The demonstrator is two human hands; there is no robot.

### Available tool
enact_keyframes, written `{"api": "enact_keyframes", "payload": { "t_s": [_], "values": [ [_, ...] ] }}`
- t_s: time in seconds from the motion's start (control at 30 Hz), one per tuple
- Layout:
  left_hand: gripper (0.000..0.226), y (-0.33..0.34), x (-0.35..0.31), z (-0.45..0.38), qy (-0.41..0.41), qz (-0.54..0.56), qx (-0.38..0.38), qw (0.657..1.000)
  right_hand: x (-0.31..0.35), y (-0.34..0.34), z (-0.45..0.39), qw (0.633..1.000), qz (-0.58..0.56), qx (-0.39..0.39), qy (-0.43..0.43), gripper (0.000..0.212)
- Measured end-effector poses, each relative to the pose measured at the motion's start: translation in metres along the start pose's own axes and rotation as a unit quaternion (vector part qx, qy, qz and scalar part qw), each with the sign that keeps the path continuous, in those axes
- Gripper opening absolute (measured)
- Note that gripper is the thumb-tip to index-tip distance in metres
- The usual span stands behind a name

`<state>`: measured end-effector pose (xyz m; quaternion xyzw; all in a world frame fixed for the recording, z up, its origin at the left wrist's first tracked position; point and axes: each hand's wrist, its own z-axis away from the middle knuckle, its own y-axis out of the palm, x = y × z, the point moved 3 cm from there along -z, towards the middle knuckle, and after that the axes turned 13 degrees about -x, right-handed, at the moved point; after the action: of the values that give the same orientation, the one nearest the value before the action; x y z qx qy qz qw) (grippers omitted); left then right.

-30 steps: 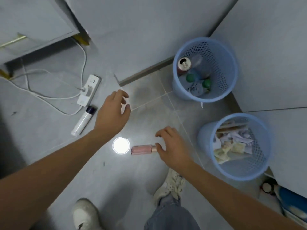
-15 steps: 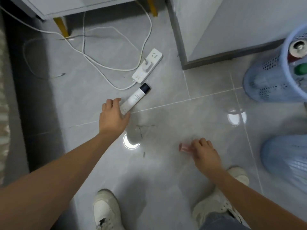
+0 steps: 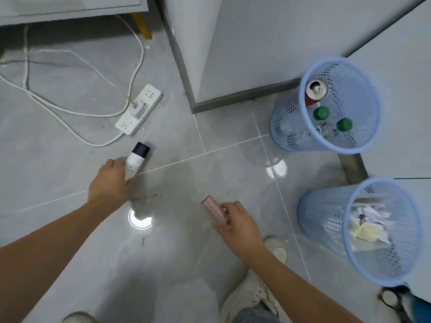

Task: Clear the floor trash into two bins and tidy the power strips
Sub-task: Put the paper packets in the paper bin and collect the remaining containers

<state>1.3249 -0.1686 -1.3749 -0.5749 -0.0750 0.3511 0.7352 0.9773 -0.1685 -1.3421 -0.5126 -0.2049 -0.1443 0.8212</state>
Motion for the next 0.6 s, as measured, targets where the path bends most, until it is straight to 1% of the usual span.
{"api": "enact_keyframes", "payload": {
  "t_s": [0.07, 0.1, 0.13, 0.2, 0.27, 0.33, 0.43, 0.53, 0.6],
  "values": [
    [0.033, -0.019, -0.021, 0.028, 0.017, 0.051, 0.003, 0.999, 0.008, -0.033, 0.011, 0.996, -0.061, -0.049, 0.044, 0.040],
    [0.029, -0.030, -0.036, 0.042, 0.028, 0.074, 0.007, 0.997, 0.012, -0.052, 0.016, 0.992, -0.083, -0.070, 0.063, 0.038],
    [0.029, -0.043, -0.053, 0.054, 0.038, 0.093, 0.011, 0.995, 0.016, -0.073, 0.020, 0.988, -0.101, -0.092, 0.074, 0.037],
    [0.033, -0.072, -0.098, 0.071, 0.056, 0.123, 0.013, 0.991, 0.023, -0.118, 0.024, 0.980, -0.128, -0.140, 0.065, 0.031],
    [0.034, -0.099, -0.156, 0.077, 0.081, 0.156, 0.005, 0.984, 0.026, -0.168, 0.021, 0.969, -0.146, -0.196, 0.034, 0.025],
    [0.036, -0.119, -0.221, 0.074, 0.099, 0.198, 0.002, 0.975, 0.023, -0.221, 0.013, 0.955, -0.147, -0.259, 0.014, 0.024],
    [0.031, -0.132, -0.318, 0.063, 0.118, 0.281, 0.018, 0.952, 0.001, -0.292, -0.012, 0.932, -0.135, -0.336, 0.023, 0.030],
    [0.029, -0.129, -0.407, 0.052, 0.152, 0.340, 0.025, 0.928, -0.039, -0.344, -0.050, 0.915, -0.128, -0.377, 0.060, 0.033],
    [0.030, -0.125, -0.448, 0.043, 0.167, 0.363, 0.018, 0.916, -0.059, -0.362, -0.078, 0.915, -0.110, -0.381, 0.074, 0.031]
  ]
}}
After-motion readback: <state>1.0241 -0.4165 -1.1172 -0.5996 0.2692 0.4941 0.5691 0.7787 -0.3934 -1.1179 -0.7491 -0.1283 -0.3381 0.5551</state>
